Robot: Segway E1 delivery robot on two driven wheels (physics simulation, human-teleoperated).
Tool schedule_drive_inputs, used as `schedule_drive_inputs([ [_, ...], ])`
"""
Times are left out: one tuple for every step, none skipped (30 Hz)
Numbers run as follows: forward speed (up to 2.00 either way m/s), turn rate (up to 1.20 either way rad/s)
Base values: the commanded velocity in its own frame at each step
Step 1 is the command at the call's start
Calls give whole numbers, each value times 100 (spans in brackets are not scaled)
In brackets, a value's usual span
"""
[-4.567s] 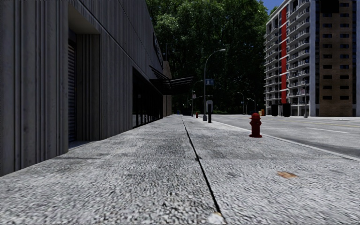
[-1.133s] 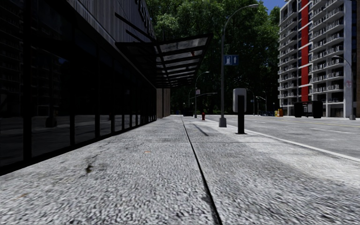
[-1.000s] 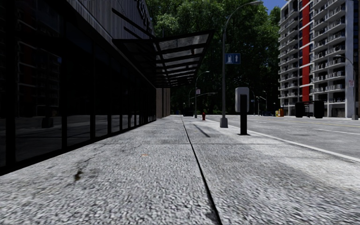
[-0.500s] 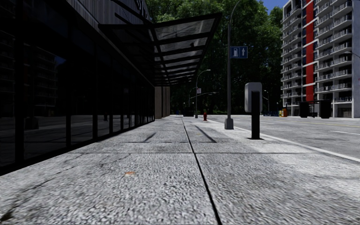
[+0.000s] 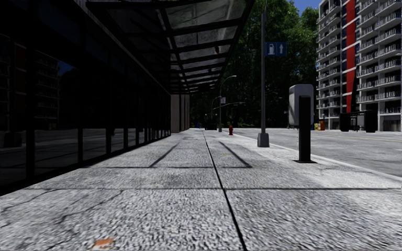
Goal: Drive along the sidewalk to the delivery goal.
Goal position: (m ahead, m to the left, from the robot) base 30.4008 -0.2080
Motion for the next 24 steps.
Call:
schedule_drive_inputs([
  [200, 0],
  [200, 0],
  [200, 0],
  [200, 0],
  [200, 0],
  [200, 0],
  [200, 0],
  [200, 0],
  [200, 0],
  [200, 0],
  [200, 0],
  [200, 0],
  [200, 0],
  [200, 0],
  [200, 0],
  [200, 0],
  [200, 0],
  [200, 0],
  [200, 0],
  [200, 0],
  [200, 0],
  [200, 0],
  [200, 0],
  [200, 0],
])
